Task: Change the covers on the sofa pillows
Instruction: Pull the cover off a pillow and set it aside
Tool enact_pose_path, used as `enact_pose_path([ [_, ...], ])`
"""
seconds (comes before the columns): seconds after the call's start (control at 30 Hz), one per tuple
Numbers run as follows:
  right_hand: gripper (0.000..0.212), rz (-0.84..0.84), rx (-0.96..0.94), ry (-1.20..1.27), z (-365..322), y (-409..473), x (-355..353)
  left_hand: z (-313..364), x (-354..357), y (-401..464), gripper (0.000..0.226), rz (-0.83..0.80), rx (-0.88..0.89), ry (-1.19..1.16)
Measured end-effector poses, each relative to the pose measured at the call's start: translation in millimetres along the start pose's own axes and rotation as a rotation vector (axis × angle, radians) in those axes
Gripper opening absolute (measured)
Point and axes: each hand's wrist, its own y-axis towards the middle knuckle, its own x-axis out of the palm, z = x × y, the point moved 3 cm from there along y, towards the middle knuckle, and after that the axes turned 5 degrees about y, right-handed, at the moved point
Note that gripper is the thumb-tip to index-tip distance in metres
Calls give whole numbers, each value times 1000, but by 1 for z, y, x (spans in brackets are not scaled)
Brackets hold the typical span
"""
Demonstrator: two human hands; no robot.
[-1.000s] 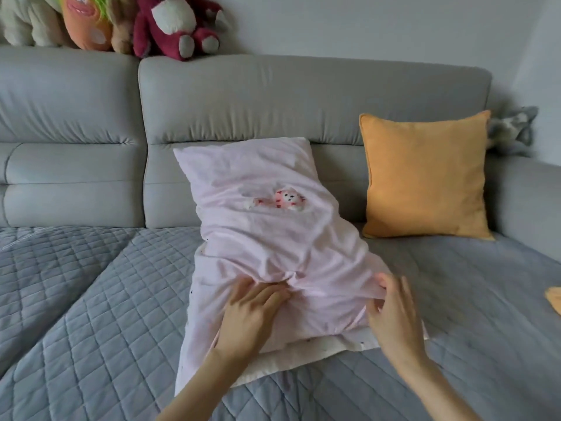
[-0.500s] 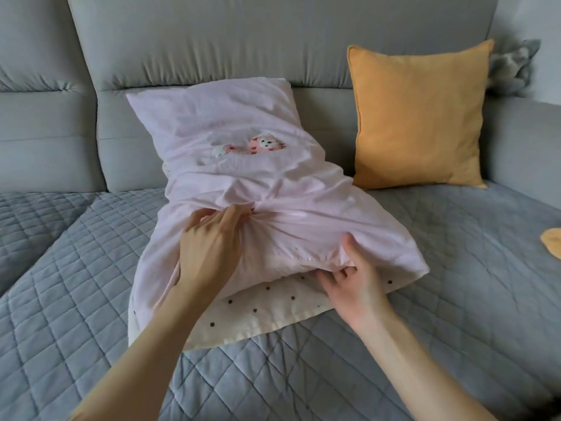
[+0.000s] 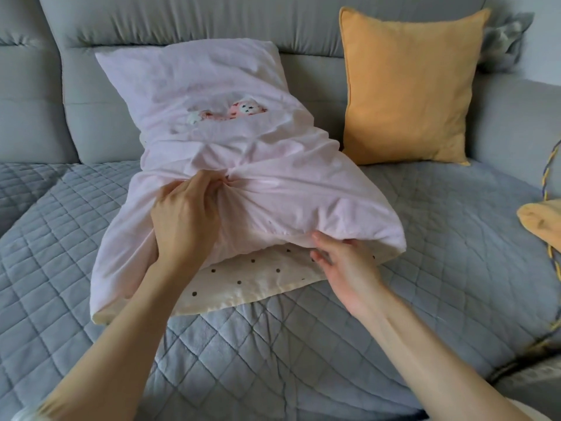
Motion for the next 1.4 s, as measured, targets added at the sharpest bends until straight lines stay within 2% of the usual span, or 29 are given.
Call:
enact_pose_path([
  [0.07, 12, 95, -19, -143, 2, -4, -4, 1, 1, 0, 22, 11, -4, 5],
  [0.17, 11, 69, -23, -195, 2, -16, -5, 0, 2, 2, 20, 15, -44, 8],
  [0.27, 18, -43, -11, -3, -10, -29, 0, -2, 3, 3, 24, 44, -49, 9],
  [0.47, 27, -342, 61, 314, -28, -50, 20, 0, 4, -1, 20, 99, 71, 130],
  [0.53, 32, -373, 103, 380, -29, -49, 25, 1, 2, 1, 20, 70, 61, 116],
  [0.63, 35, -302, 103, 434, -32, -36, 24, 14, -8, -1, 19, 94, 62, 125],
  [0.67, 31, -276, 99, 440, -32, -31, 23, 24, -13, -7, 18, 141, 124, 135],
  [0.73, 24, -273, 72, 409, -33, -27, 23, 51, -17, -27, 21, 187, 357, 98],
  [0.8, 24, -291, 32, 350, -34, -27, 23, 68, -8, -46, 32, 83, 520, 76],
  [0.87, 29, -267, -15, 304, -39, -27, 20, 65, 7, -52, 37, 18, 493, 167],
  [0.93, 28, -176, -35, 265, -42, -26, 12, 59, 17, -51, 27, 15, 439, 220],
  [1.0, 26, -66, 5, 246, -35, -26, 3, 61, 20, -48, 17, 41, 437, 184],
  [1.03, 27, -10, 50, 247, -28, -26, 0, 62, 22, -47, 19, 48, 436, 161],
  [1.1, 34, 71, 164, 260, -11, -26, -5, 64, 24, -46, 23, 37, 429, 124],
  [1.13, 42, 80, 216, 262, -4, -24, -5, 64, 24, -45, 16, 40, 430, 119],
  [1.2, 57, 52, 264, 276, 3, -19, -2, 60, 25, -44, 4, 44, 427, 134],
  [1.27, 68, -9, 253, 323, 6, -11, 1, 59, 25, -44, 13, 35, 429, 136],
  [1.33, 92, -82, 253, 394, 6, -7, 6, 60, 23, -44, 13, 32, 432, 117],
  [1.4, 104, -109, 276, 446, 6, -7, 9, 61, 21, -43, 10, 26, 427, 107],
])
